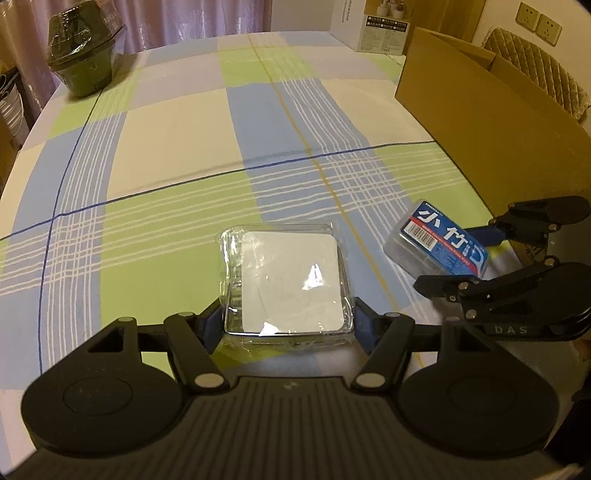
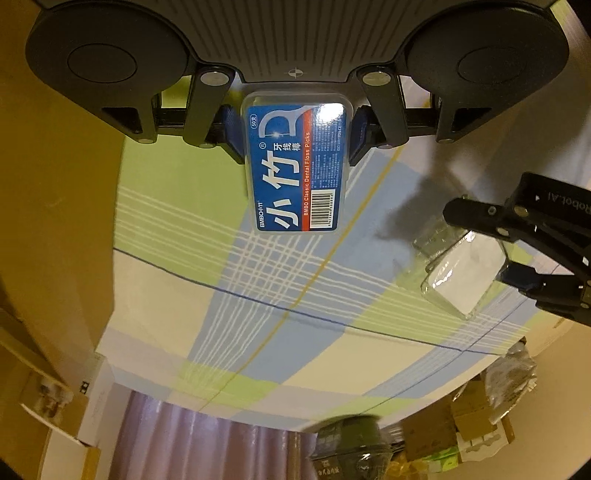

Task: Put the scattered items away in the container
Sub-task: 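Lift the packet and floss box and carry them over the cardboard box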

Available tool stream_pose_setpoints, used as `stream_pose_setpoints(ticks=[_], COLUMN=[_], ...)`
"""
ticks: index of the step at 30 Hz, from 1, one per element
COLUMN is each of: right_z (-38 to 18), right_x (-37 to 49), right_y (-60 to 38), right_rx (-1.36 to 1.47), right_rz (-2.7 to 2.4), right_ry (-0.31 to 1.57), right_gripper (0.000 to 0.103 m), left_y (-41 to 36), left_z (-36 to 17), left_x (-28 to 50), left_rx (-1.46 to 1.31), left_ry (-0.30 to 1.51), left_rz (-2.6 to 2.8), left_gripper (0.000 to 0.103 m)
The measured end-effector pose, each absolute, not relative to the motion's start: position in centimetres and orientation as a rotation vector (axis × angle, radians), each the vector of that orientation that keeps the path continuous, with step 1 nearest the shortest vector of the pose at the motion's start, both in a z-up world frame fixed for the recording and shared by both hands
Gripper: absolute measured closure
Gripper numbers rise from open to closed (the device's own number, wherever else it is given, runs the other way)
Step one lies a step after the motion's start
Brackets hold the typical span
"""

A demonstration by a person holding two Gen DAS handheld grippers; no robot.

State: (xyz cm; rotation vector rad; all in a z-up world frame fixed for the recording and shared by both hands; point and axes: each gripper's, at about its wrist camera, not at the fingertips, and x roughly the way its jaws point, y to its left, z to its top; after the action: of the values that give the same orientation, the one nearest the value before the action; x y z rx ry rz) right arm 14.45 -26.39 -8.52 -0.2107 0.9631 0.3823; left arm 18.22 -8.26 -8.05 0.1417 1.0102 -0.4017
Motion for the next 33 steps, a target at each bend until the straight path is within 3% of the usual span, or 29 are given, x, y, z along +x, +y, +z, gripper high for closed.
stream_pose_setpoints(ticks=[33], right_z=[3.3], right_x=[6.0], right_y=[-27.0], right_rx=[-0.134], right_rz=[0.329], right_ry=[0.793], right_gripper=[0.045], left_y=[-9.5], left_z=[0.9], left_x=[9.6], left_rx=[0.103], left_ry=[0.944], left_rz=[-0.368], left_gripper=[0.039])
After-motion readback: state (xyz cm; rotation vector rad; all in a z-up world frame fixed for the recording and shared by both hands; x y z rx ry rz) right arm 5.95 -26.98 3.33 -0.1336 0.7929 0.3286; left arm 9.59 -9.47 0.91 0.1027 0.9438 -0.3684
